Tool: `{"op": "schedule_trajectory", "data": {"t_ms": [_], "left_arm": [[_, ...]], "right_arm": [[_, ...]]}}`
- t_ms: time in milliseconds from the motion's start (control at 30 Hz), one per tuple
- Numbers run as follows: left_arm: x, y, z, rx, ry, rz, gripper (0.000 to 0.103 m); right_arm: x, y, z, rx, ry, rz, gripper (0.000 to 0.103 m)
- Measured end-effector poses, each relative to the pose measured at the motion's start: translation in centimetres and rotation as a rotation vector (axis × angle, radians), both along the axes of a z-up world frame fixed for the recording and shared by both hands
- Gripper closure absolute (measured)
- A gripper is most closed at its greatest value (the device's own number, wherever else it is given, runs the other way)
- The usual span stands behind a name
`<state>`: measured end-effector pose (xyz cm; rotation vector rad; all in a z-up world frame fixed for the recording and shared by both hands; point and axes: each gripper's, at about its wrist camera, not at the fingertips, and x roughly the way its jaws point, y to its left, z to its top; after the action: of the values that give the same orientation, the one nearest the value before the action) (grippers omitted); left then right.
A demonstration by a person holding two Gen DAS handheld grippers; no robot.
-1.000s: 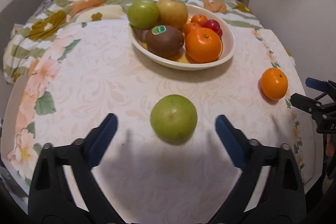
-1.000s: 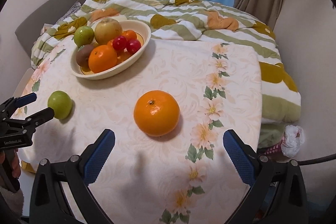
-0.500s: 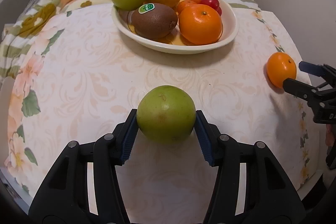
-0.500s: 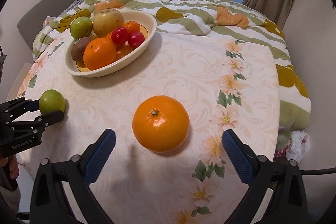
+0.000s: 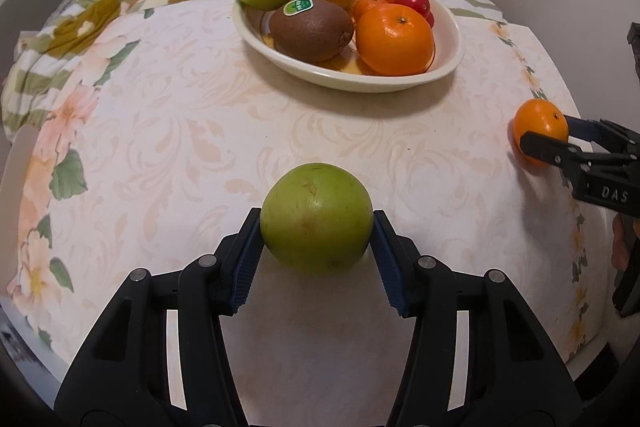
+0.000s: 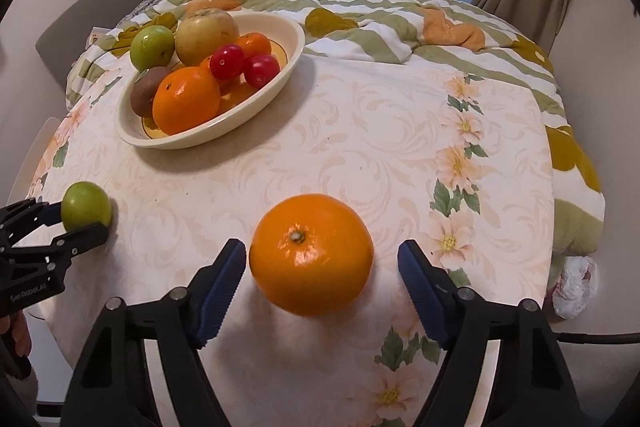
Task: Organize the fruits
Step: 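Grasp the green apple with the left tool while the right tool grasps the mandarin orange, then carry the green apple into the bowl and open the left tool while the right tool carries the mandarin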
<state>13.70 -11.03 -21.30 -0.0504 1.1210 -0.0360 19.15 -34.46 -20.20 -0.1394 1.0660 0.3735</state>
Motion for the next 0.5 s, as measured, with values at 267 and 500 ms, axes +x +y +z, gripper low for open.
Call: {"op": "schedule_trajectory", "data": {"t_ms": [267, 500], "left_arm": [[-1.2, 0.6, 1.0, -0.002, -0.026, 0.032, 0.043], [-2.1, 0.4, 3.6, -0.006, -0.068, 0.054, 0.043]], "right_arm": [[-0.2, 0.9, 0.1, -0.025, -0.015, 0.045, 0.047], [-1.0, 1.0, 2.3, 0.002, -0.040, 0.063, 0.048]]}}
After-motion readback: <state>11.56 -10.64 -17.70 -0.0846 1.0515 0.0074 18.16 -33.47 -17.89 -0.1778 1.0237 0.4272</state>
